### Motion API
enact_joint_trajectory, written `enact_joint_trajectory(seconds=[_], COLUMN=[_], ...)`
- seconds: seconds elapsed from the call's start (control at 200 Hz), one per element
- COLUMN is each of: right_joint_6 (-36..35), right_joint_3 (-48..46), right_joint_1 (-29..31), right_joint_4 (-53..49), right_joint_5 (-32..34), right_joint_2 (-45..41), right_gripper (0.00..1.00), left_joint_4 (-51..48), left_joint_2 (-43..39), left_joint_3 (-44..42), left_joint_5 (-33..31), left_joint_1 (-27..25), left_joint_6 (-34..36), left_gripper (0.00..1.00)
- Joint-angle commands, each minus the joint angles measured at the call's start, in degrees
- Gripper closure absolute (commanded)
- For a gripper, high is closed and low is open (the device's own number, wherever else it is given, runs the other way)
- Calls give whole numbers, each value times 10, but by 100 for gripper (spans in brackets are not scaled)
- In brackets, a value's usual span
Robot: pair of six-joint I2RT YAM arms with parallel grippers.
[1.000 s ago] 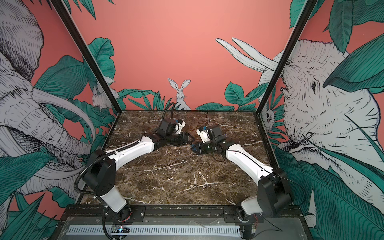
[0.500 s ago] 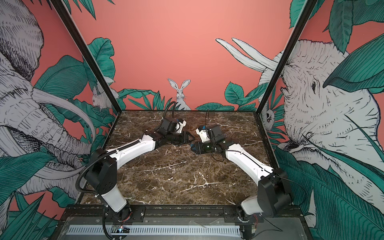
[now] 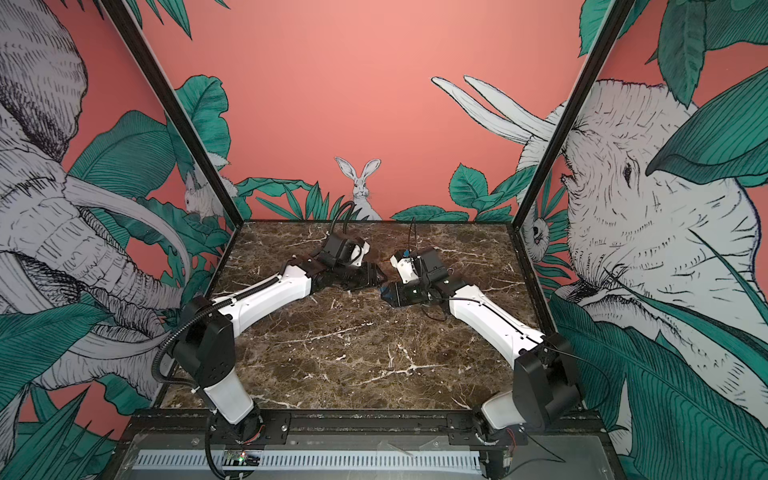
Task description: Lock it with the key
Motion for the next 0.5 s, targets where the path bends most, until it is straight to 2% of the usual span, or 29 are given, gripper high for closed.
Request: enact_joint_trajectory(seconds=[0.0,0.495], right_joint_6=[-11,-18], right_joint_3=[20,40], right_joint_1=[7,22], right_joint_4=[16,9], right_joint_5=[-3,5], right_joint_2=[4,27], right_gripper=[78,78], left_joint_4=[-10,-1], left_joint_2=[-3,-1], left_joint_3=[14,18], left_joint_5=[-2,12], left_joint_1=[-3,-3], left_joint_6=[2,-2], left_gripper=[41,52])
